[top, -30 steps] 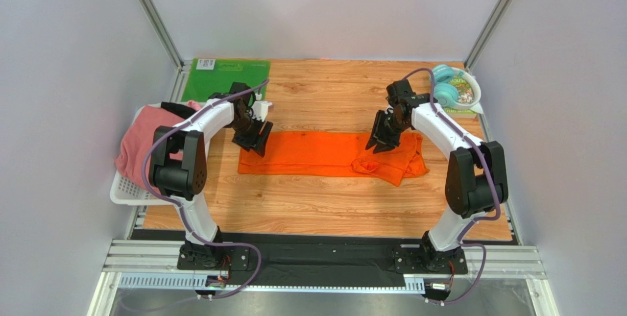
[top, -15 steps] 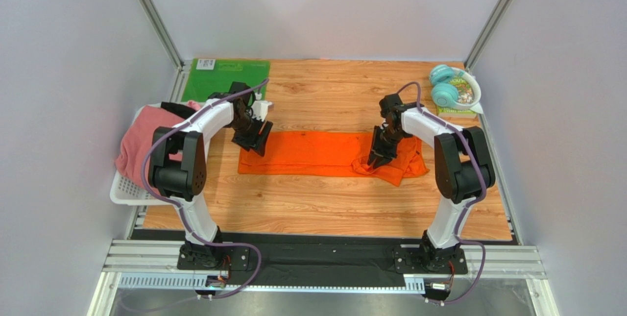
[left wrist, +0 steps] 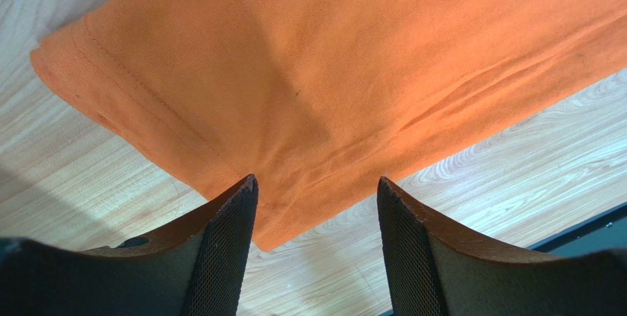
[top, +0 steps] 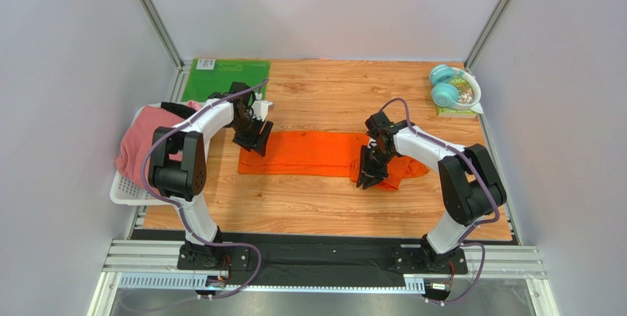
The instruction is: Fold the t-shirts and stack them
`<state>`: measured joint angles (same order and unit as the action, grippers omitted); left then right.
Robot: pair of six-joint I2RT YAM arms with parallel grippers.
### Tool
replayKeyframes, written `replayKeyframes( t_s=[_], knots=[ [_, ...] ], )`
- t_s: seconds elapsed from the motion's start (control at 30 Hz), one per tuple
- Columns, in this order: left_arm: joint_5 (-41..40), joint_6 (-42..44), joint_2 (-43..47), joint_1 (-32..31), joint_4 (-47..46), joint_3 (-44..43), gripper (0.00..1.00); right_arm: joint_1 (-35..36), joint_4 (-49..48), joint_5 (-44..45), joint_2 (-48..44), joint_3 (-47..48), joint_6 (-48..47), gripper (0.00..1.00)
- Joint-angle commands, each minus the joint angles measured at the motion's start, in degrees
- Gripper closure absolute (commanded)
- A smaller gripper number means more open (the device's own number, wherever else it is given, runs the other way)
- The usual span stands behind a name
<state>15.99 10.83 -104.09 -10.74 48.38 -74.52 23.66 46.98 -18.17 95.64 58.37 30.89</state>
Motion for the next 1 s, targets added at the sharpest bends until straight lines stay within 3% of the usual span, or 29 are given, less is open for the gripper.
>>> replayKeyframes(
  t_s=[0.0,0.23,0.4,0.57,0.77,0.97],
  knots=[
    [1.2,0.7,1.4,0.1,0.0,-1.9,0.33,1.7,0.0,-1.1,-3.3,0.3,1.4,0.73],
    [0.9,0.9,1.8,0.1,0.7,-2.7,0.33,-0.2,7.5,4.1,-6.6,7.0,-0.6,0.71],
    [1.2,0.8,1.9,0.1,1.0,-3.0,0.33,-11.8,6.4,7.1,-7.4,9.4,-2.2,0.72],
    [1.1,0.9,2.8,0.1,1.6,-2.7,0.33,-20.8,2.5,7.5,2.7,12.7,-2.0,0.74],
    [1.5,1.2,3.8,0.1,3.0,-2.9,0.33,-25.9,-2.8,0.3,12.4,16.9,1.4,0.75],
    [2.2,1.6,4.1,0.1,3.6,-2.4,0.32,-29.0,-2.9,0.0,19.8,21.2,1.9,0.73]
  ],
)
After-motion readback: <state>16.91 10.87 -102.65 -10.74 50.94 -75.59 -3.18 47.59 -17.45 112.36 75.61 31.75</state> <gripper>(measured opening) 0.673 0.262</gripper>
